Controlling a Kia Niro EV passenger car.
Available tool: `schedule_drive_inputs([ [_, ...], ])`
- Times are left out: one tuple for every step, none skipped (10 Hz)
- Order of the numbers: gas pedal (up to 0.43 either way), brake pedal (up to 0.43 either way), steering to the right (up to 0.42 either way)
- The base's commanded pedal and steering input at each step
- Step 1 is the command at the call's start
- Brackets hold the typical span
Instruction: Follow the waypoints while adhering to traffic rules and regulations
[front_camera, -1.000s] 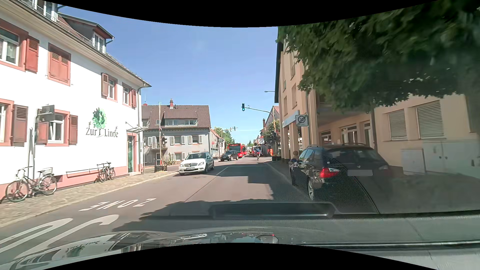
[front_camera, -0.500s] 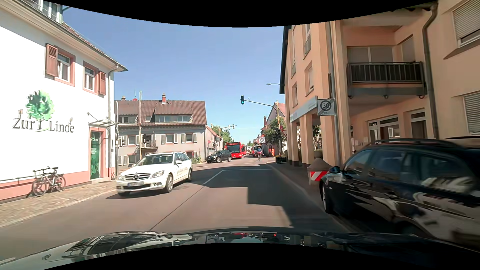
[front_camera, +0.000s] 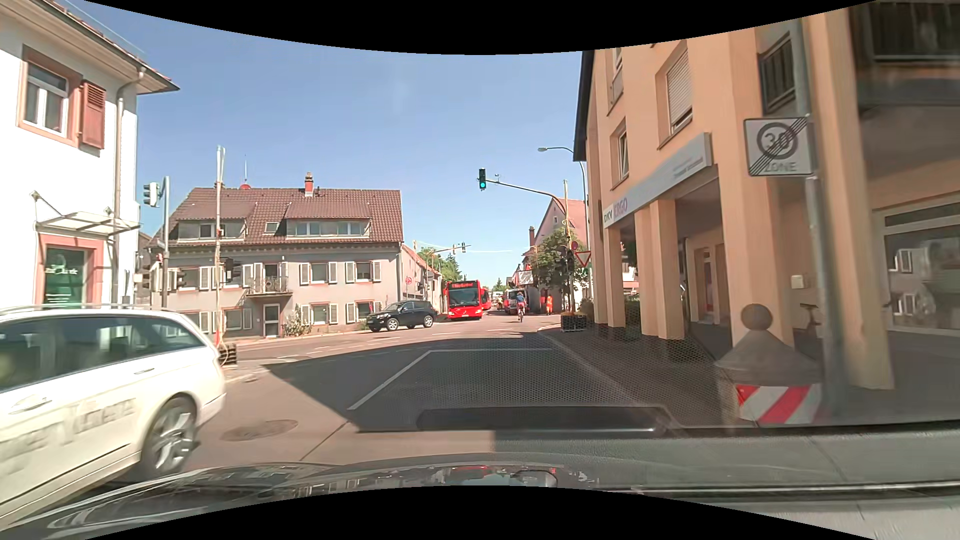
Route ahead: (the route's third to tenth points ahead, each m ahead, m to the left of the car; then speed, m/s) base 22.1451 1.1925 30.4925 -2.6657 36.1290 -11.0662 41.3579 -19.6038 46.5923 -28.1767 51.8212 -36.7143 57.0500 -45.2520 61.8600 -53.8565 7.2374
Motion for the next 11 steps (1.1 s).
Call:
schedule_drive_inputs([
  [0.000, 0.000, 0.000],
  [0.000, 0.000, 0.000],
  [0.000, 0.000, 0.000],
  [0.000, 0.000, 0.000],
  [0.000, 0.000, 0.000],
  [0.000, 0.000, 0.000],
  [0.000, 0.000, 0.000],
  [0.000, 0.000, 0.000],
  [0.000, 0.000, 0.000],
  [0.000, 0.000, 0.000],
  [0.000, 0.000, -0.003],
])
